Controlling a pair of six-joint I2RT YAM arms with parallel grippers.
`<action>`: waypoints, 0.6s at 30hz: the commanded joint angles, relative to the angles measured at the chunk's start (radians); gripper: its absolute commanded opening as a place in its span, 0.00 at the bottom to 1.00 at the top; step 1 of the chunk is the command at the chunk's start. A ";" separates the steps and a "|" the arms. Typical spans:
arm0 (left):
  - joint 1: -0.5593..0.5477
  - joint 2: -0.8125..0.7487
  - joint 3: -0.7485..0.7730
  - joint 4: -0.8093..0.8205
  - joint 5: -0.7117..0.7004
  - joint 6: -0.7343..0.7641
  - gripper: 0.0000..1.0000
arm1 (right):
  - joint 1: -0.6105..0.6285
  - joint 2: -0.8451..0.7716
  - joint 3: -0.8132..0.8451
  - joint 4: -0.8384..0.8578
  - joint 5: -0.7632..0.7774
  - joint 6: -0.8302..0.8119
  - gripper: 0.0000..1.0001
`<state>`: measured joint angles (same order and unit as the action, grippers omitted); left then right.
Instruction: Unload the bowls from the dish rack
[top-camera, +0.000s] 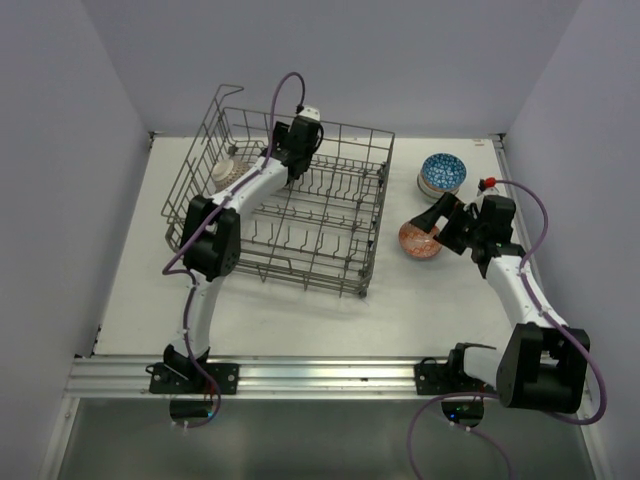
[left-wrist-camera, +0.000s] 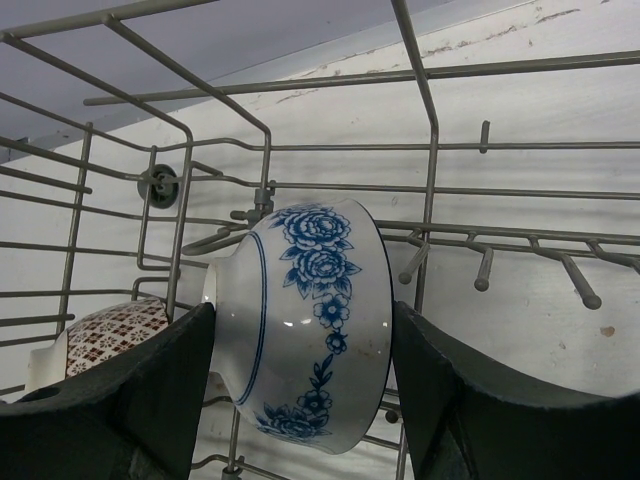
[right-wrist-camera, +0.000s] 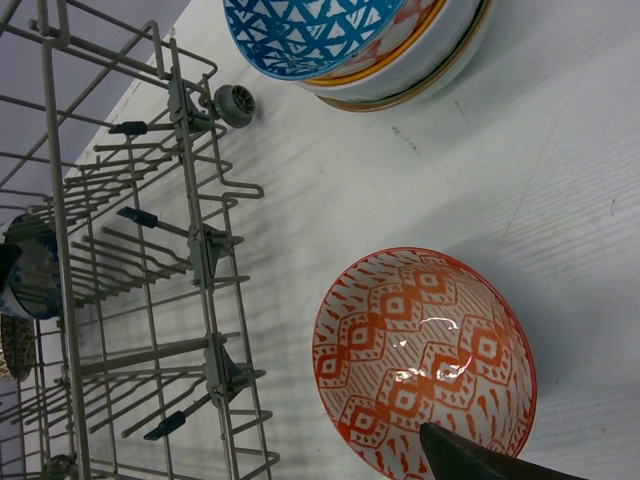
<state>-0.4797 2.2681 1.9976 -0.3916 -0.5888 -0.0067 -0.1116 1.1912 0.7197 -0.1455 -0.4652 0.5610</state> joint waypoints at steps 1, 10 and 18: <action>0.026 -0.015 0.000 -0.053 0.001 -0.027 0.38 | 0.001 -0.002 -0.005 0.040 -0.020 0.000 0.99; 0.023 -0.073 -0.003 -0.047 -0.083 0.002 0.00 | 0.001 -0.005 -0.005 0.043 -0.021 0.000 0.99; 0.003 -0.136 -0.029 -0.020 -0.174 0.079 0.00 | 0.001 -0.015 -0.005 0.040 -0.016 -0.001 0.99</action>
<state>-0.4816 2.2257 1.9816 -0.4084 -0.6422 0.0208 -0.1116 1.1912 0.7166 -0.1413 -0.4652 0.5610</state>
